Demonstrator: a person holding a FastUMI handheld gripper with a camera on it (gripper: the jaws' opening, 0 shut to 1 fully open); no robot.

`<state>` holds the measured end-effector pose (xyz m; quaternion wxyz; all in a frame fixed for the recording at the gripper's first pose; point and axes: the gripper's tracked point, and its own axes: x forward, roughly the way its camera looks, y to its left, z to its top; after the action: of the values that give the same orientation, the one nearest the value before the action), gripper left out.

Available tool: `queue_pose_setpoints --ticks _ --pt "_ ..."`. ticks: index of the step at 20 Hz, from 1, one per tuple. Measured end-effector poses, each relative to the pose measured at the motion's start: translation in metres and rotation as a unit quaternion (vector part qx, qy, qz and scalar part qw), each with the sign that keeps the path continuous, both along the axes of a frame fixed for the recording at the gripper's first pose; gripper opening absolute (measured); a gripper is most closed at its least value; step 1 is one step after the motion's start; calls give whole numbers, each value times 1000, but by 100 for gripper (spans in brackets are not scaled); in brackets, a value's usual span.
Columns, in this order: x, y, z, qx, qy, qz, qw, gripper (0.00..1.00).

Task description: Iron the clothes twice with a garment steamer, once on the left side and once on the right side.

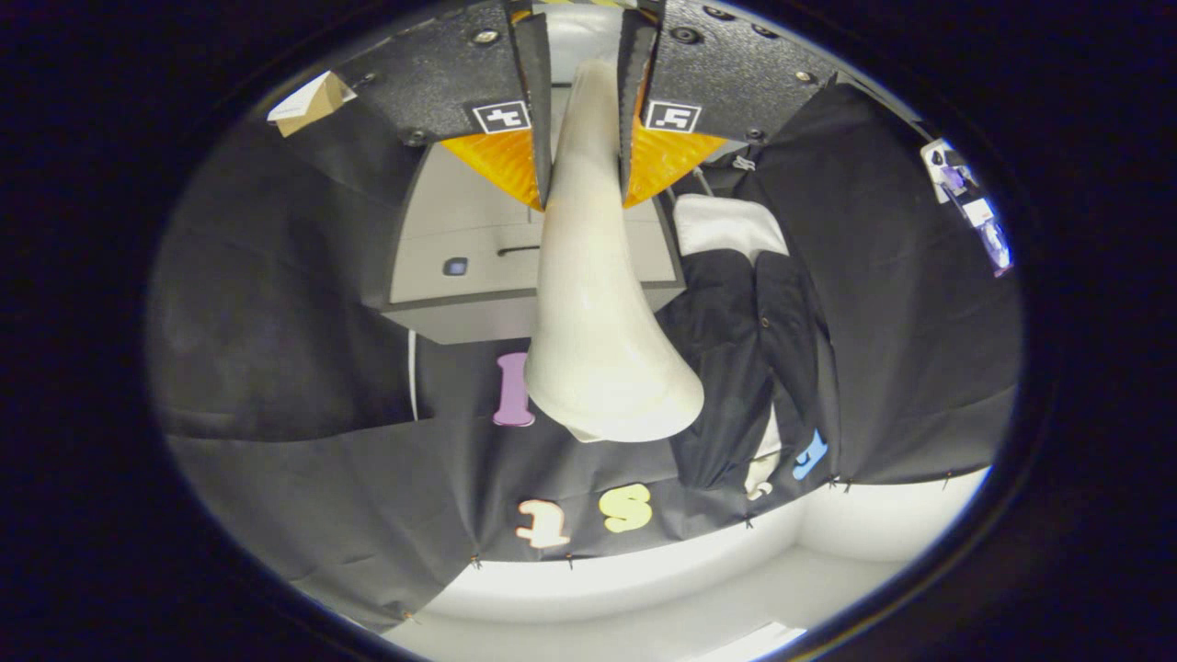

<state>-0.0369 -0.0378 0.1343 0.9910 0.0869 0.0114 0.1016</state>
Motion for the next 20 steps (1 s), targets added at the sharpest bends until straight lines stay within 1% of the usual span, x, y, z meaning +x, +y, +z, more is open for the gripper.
queue_pose_setpoints --ticks 2,6,15,20 --pt "-12 -23 -11 11 2 -6 1000 32" --pt "-23 -41 -30 23 1 -5 1000 32" --pt "-25 -48 -47 7 3 10 1000 32" --pt "-24 -52 -46 12 6 13 1000 32"
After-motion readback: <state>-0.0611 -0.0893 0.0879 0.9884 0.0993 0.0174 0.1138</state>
